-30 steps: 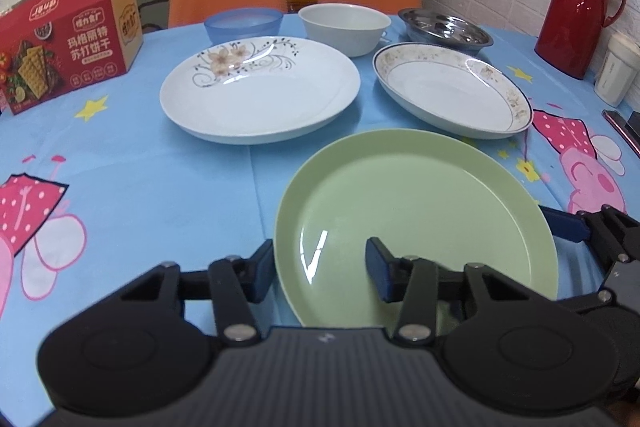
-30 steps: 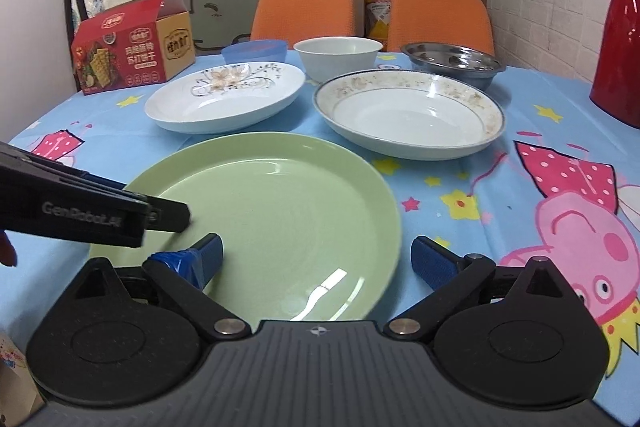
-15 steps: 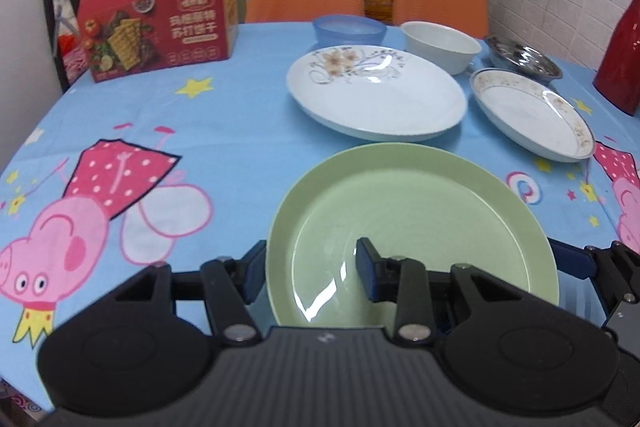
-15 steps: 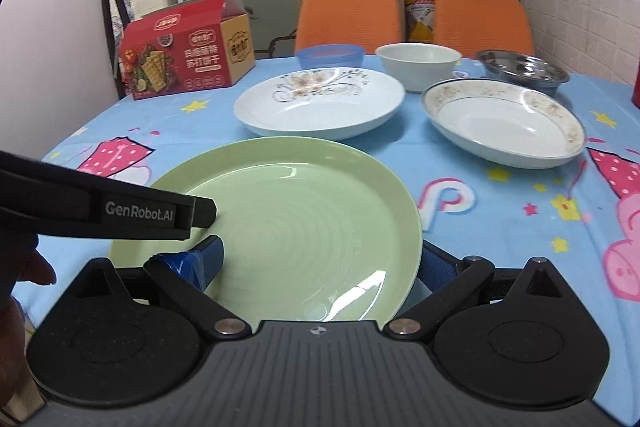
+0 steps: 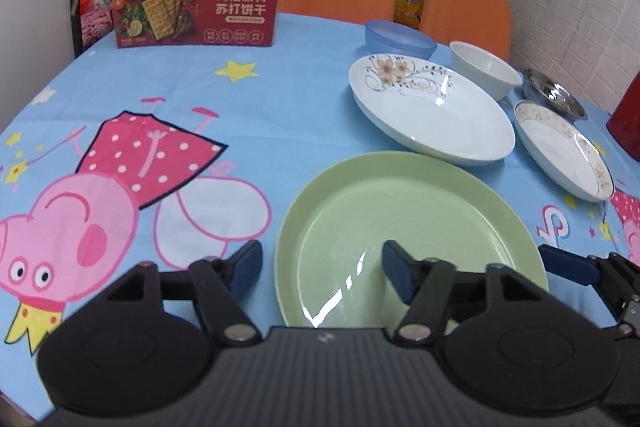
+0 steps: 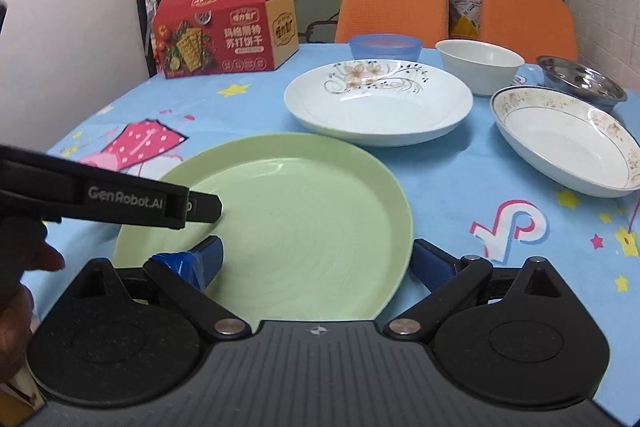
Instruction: Organize plates and bowls
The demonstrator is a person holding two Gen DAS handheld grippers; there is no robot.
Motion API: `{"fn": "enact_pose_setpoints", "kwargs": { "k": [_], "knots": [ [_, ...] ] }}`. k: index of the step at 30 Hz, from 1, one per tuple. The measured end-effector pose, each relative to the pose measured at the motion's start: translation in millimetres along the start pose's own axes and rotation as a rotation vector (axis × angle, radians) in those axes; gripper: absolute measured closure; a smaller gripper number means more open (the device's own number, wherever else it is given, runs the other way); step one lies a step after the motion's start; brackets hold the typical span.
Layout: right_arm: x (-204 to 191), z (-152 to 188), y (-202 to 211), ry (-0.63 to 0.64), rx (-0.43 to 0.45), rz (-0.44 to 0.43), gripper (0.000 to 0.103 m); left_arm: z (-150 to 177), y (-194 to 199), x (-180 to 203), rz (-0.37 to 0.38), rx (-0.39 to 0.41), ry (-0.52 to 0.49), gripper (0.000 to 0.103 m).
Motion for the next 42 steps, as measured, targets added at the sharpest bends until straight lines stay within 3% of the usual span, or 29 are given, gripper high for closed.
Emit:
{"fn": "enact_pose_setpoints", "kwargs": {
  "k": [4, 11, 14, 19, 28, 32, 34, 38, 42],
  "knots": [
    [27, -27, 3, -0.050, 0.045, 0.034, 0.015, -18, 7, -11, -0.002, 0.051, 0.024, 0.027],
    [49, -64, -41, -0.097, -0.029, -0.014, 0.015, -61, -16, -31, 0.005, 0.058, 0.051, 0.025],
    [52, -73, -63, -0.113, -0.069, -0.028, 0.015, -83, -42, -33, 0.024, 0.027, 0.047, 0.025],
    [53, -83, -89, -0.105, -0.104, -0.019, 0.015, -111, -100, -22, 0.121, -0.071, 0.021, 0.025],
    [50, -89, -118, -0.051, -0.106, 0.016, 0.013, -127, -141, -1, 0.091, -0.104, -0.088, 0.030],
    [47, -92, -125, -0.020, -0.103, 0.012, 0.013, -125, -141, -3, 0.122, -0.107, -0.041, 0.010],
    [49, -91, -123, -0.014, -0.089, 0.000, 0.014, -125, -139, -5, 0.121, -0.103, -0.031, 0.010],
    [53, -91, -123, -0.027, -0.067, 0.002, 0.014, -123, -138, -4, 0.102, -0.093, -0.034, 0.013],
    [43, -88, -127, 0.033, -0.064, 0.033, 0.012, -120, -139, 5, 0.065, -0.089, -0.094, 0.033]
  ]
}}
Point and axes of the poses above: each gripper's, at about its wrist camera, not at the fingertips, and y roughly against the way its jaws point, x to its right, z to its underside, the point moved 4 cm from there along -y, roughly the way its jaws point, and after that the axes turned 12 degrees about z, right-handed, at the moved point
